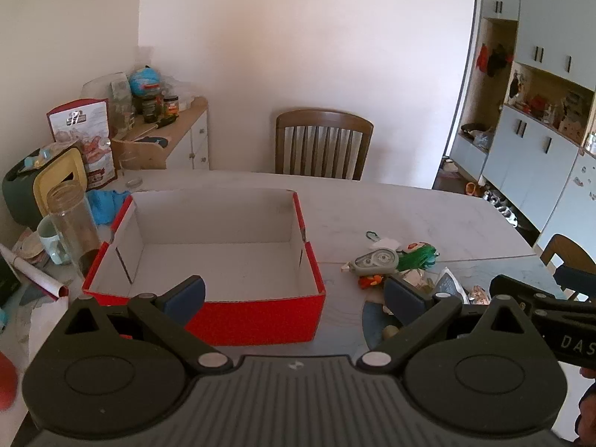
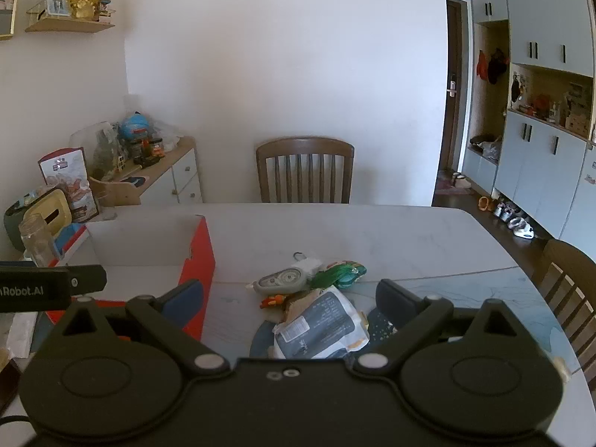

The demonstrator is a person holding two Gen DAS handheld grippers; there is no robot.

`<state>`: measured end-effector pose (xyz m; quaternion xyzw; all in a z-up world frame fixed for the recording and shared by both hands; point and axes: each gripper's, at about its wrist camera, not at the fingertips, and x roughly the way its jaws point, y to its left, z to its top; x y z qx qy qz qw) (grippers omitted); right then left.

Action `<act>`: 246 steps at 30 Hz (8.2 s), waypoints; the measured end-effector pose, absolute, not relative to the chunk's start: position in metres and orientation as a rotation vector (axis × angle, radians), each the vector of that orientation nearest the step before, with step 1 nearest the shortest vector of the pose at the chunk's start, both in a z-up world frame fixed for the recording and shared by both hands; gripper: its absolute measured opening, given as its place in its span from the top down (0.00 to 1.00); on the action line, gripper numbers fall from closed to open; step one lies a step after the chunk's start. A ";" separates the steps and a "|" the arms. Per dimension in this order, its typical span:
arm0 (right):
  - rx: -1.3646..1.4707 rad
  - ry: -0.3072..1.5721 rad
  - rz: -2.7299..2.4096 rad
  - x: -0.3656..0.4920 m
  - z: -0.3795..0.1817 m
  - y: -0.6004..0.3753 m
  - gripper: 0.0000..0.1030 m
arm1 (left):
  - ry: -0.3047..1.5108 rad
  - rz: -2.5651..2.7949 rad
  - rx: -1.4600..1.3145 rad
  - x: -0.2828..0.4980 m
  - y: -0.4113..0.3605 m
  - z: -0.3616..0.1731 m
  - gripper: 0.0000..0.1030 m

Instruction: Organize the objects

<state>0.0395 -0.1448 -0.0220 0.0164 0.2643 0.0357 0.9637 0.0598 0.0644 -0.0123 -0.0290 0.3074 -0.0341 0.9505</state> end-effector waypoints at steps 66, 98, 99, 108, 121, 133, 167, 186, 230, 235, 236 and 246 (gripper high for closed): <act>-0.111 0.797 0.192 0.156 -0.154 -0.306 0.15 | 0.825 -0.381 0.245 0.166 -0.135 -0.142 0.00; -0.029 0.828 0.206 0.179 -0.176 -0.306 0.52 | 0.859 -0.319 0.116 0.166 -0.126 -0.149 0.56; -0.028 0.828 0.204 0.177 -0.174 -0.306 0.52 | 0.860 -0.318 0.104 0.166 -0.124 -0.149 0.58; -0.029 0.786 0.183 0.150 -0.141 -0.294 0.52 | 0.840 -0.347 0.028 0.154 -0.099 -0.129 0.69; -0.043 0.703 0.213 0.119 -0.080 -0.237 0.52 | 0.768 -0.334 -0.006 0.135 -0.040 -0.084 0.69; -0.099 0.656 0.336 0.125 -0.042 -0.151 0.52 | 0.730 -0.230 -0.042 0.140 0.044 -0.047 0.69; -0.293 0.856 0.580 0.217 -0.093 0.057 0.52 | 0.956 0.037 0.077 0.262 0.187 -0.102 0.69; -0.392 1.078 0.574 0.246 -0.145 0.097 0.52 | 1.160 0.014 0.015 0.295 0.199 -0.145 0.64; -0.048 0.802 0.528 0.176 -0.032 -0.025 0.25 | 0.809 -0.119 0.012 0.187 0.148 -0.030 0.32; 0.007 0.753 0.505 0.161 -0.019 -0.048 0.21 | 0.775 -0.146 0.016 0.170 0.136 -0.020 0.30; 0.015 0.746 0.503 0.158 -0.018 -0.052 0.20 | 0.769 -0.150 0.015 0.167 0.133 -0.019 0.29; 0.061 0.660 0.481 0.124 -0.011 -0.085 0.06 | 0.737 -0.184 0.010 0.141 0.107 -0.010 0.22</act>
